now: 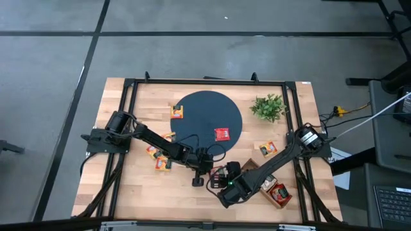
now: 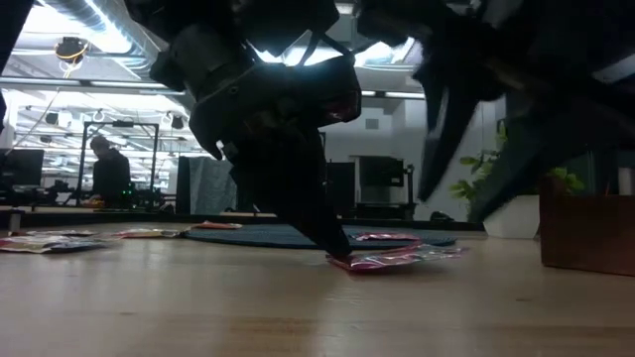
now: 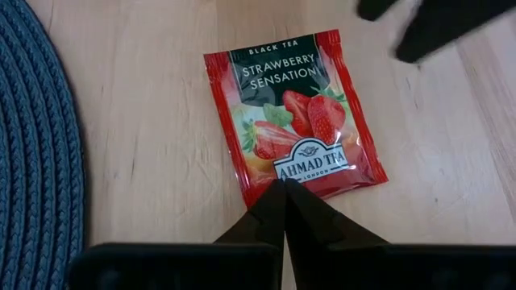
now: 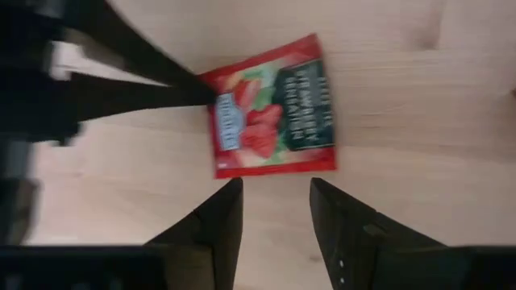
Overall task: Pick & Place Tea
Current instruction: Put the red tea bag into the right section of the wooden organizer
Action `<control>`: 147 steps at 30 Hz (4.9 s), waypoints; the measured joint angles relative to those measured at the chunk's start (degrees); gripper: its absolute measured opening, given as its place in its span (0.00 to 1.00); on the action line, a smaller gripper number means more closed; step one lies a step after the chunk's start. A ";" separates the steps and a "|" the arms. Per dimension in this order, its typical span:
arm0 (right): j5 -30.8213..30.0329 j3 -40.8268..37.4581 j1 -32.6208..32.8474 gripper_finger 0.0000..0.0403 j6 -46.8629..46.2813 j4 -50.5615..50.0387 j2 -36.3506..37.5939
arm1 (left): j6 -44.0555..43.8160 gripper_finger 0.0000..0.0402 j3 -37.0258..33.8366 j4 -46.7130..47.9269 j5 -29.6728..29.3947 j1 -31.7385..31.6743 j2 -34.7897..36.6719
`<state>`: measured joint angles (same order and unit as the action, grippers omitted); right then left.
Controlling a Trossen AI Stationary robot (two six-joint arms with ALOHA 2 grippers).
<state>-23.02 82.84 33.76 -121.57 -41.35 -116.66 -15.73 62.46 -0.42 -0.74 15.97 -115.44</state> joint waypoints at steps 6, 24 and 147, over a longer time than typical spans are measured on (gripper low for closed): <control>0.54 -1.75 0.04 0.36 -2.31 -0.24 0.00 | -0.22 0.01 -0.04 0.14 0.16 0.00 -0.06; -1.10 -7.79 -0.29 0.36 -0.60 11.24 -0.29 | -0.13 0.01 -0.15 0.11 0.52 0.00 -0.06; 25.87 1.49 23.67 0.11 -9.98 -42.45 12.09 | -1.07 0.01 -0.26 21.69 -2.23 -4.83 30.62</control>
<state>2.84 84.33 57.43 -131.55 -83.81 -104.57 -16.80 62.19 21.27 -2.97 11.14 -84.82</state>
